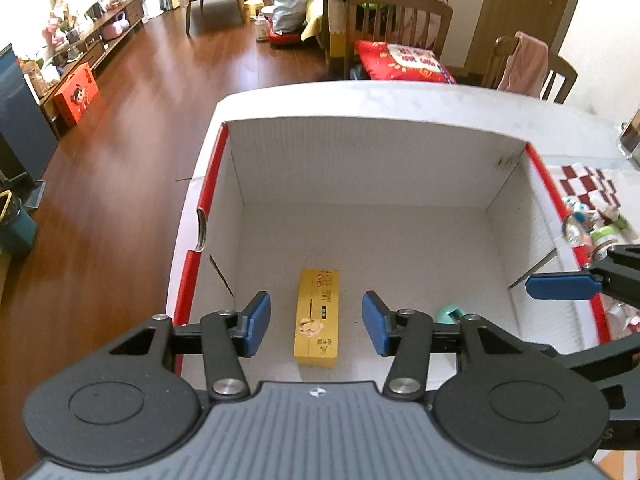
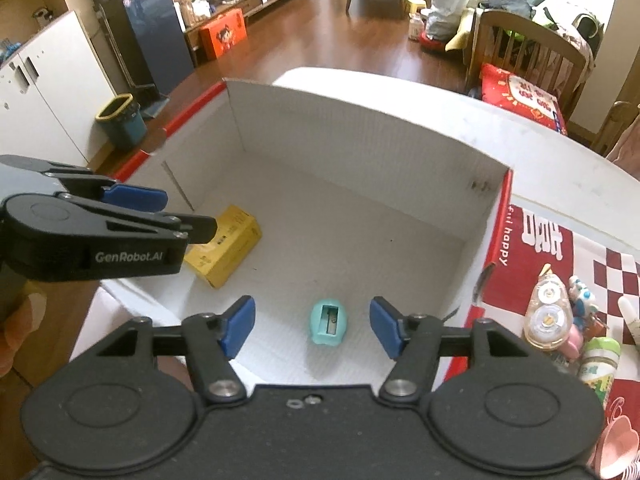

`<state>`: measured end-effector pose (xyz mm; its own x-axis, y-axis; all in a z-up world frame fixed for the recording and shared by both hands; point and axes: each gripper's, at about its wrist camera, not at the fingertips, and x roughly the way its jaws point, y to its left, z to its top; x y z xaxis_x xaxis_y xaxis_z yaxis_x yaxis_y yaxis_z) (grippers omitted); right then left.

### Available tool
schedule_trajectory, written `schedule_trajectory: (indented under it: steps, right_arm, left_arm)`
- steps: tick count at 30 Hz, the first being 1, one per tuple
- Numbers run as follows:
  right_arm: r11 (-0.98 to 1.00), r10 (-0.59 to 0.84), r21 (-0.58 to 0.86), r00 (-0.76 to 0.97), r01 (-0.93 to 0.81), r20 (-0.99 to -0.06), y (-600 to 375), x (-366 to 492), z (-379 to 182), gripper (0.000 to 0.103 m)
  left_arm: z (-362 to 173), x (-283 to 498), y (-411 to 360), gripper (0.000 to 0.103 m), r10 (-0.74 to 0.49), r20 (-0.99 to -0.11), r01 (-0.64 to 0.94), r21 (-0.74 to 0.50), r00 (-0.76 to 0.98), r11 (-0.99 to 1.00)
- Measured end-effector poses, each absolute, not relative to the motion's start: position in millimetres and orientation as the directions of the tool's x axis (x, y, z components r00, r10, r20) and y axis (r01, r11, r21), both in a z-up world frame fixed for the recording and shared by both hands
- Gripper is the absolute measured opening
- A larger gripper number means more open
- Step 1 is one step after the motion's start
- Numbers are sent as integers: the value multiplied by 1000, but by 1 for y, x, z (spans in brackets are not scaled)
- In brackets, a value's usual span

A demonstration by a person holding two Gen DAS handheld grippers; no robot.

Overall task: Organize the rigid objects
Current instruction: 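Open both tools to release the yellow box and sharpener in the shoebox, then grasp the clear jar with the left tool while the right tool grasps the pink heart dish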

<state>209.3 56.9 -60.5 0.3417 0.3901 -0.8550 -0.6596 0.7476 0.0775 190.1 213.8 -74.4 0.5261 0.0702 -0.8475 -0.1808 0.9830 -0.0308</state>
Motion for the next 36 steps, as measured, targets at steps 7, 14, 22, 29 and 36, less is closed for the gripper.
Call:
schedule_trajectory:
  steps: [7, 14, 22, 29, 36]
  right_arm:
    - [747, 436, 96, 375, -658, -818, 42, 204, -42, 75]
    - [738, 478, 93, 421, -668, -771, 21, 195, -24, 84]
    - [730, 542, 132, 450, -671, -710, -7, 176, -5, 96]
    - [733, 575, 164, 472, -660, -669, -43, 170, 5, 102]
    - [751, 575, 152, 523, -642, -630, -89, 159, 8, 102]
  left_arm:
    - [-57, 174, 210, 50, 46, -830, -185, -69, 555, 980]
    - [-38, 155, 198, 73, 38, -797, -179, -88, 603, 980]
    - [-20, 145, 170, 78, 48, -772, -159, -69, 634, 985]
    - [-10, 136, 142, 78, 46, -758, -155, -73, 651, 985]
    - [-2, 130, 106, 83, 38, -722, -134, -76, 690, 988]
